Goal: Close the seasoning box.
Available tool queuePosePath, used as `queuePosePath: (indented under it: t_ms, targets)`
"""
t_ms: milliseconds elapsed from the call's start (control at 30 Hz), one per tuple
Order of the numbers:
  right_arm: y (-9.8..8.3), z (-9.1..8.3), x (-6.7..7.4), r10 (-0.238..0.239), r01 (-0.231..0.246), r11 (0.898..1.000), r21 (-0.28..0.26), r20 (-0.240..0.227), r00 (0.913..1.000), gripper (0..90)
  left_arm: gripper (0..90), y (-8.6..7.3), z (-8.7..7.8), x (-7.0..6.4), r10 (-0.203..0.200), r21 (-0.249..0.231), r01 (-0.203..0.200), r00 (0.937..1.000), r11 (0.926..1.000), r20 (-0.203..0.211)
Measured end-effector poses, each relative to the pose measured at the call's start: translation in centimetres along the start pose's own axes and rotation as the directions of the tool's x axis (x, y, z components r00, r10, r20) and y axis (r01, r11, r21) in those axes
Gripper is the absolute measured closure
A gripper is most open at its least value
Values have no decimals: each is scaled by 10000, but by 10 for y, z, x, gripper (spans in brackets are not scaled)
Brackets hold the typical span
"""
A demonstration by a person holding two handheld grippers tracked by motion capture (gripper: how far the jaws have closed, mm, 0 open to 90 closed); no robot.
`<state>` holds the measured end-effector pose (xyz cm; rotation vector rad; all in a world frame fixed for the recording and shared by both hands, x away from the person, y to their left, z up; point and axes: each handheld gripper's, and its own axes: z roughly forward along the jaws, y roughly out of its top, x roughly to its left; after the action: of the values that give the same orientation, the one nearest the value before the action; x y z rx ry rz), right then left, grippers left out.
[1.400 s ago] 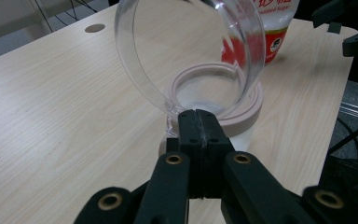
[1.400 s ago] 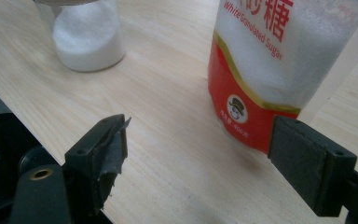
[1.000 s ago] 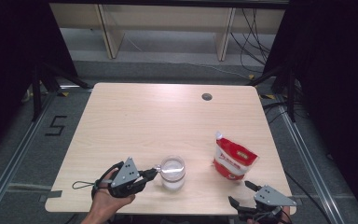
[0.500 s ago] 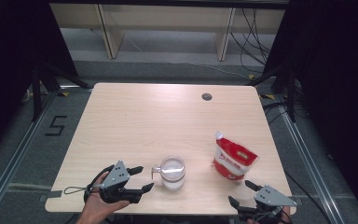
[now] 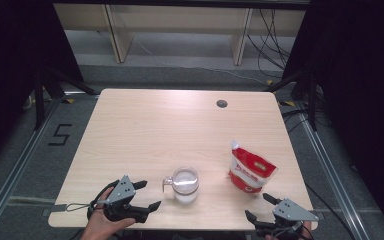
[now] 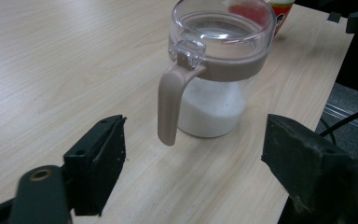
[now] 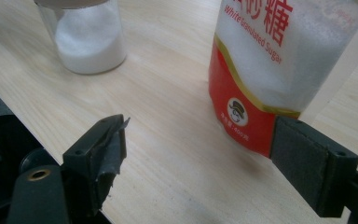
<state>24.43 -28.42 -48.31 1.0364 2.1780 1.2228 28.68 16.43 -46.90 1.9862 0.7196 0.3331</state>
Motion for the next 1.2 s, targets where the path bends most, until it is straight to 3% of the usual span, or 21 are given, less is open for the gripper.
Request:
queuePosePath:
  t_ms: [333,433,600,667,767,833,1033,1067,1200]
  targets:
    - [0,0,-1,-129,129,9999,-89,21,9999,198,161,-12,0,1,-255,129,252,9994,9996,223]
    - [0,0,1,44,-44,10000,-36,16,10000,198,161,-14,1,-1,-325,75,323,9991,9995,268]
    - [0,-1,0,-160,160,9999,-15,80,9998,198,161,-18,0,-1,-126,327,117,9995,9994,290]
    - [0,0,1,50,-50,10000,2,-3,10000,198,161,-21,0,-1,8,494,-19,9998,9988,218]
    - [0,1,0,-56,56,10000,-19,-96,9999,198,161,-26,4,-3,190,533,-203,9995,9984,247]
    - [0,1,-1,-239,240,9997,39,-176,9996,198,161,-28,6,-5,305,738,-323,9992,9968,243]
    - [-1,1,-1,-169,169,9997,160,-7,9999,196,161,-33,11,-11,618,1022,-654,9974,9926,384]
    - [-1,1,0,-111,112,9997,222,-53,9999,195,161,-35,11,-10,773,1215,-817,9962,9892,405]
    - [-1,2,0,-284,288,9993,239,-170,9995,196,161,-38,15,-13,494,1207,-545,9978,9912,448]
